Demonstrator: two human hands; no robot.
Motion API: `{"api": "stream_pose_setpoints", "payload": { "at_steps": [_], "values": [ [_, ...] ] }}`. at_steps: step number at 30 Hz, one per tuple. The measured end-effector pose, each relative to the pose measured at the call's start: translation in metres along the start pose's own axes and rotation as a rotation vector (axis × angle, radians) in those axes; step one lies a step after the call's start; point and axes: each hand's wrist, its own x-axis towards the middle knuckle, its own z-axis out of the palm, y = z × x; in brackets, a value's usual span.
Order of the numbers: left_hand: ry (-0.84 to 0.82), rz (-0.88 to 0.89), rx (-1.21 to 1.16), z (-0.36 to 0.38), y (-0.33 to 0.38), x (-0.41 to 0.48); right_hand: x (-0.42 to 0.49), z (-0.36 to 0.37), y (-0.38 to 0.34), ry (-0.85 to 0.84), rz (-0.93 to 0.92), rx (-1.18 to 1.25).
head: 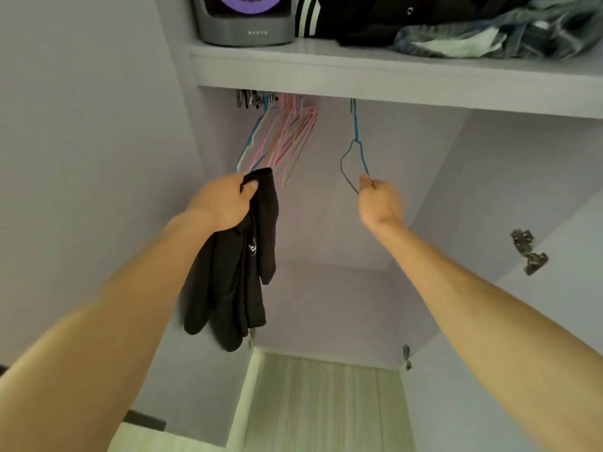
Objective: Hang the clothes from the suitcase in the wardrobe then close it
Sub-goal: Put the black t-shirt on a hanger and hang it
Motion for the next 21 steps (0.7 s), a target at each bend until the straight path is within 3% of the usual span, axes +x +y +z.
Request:
{"api": "stream_pose_setpoints", "payload": {
  "at_steps": [5, 10, 14, 18, 21],
  "values": [
    [-0.085, -0.035, -0.459, 0.05, 0.042, -0.024, -0.057, -0.044, 0.046, -0.041, 0.069, 0.348],
    [-0.177, -0.208, -0.716, 0.109, 0.078, -0.043, -0.11, -0.096, 0.089, -0.188, 0.161, 0.788],
    [-0.366, -0.254, -0.936, 0.142, 0.11, -0.067, -0.126, -0.117, 0.123, -0.331, 0.189, 0.824],
    [-0.382, -0.253, -1.111, 0.158, 0.142, -0.086, -0.128, -0.13, 0.153, -0.452, 0.202, 0.809],
    [-0.372, -0.21, -1.071, 0.167, 0.151, -0.093, -0.13, -0.139, 0.18, -0.574, 0.115, 0.668]
  ]
}}
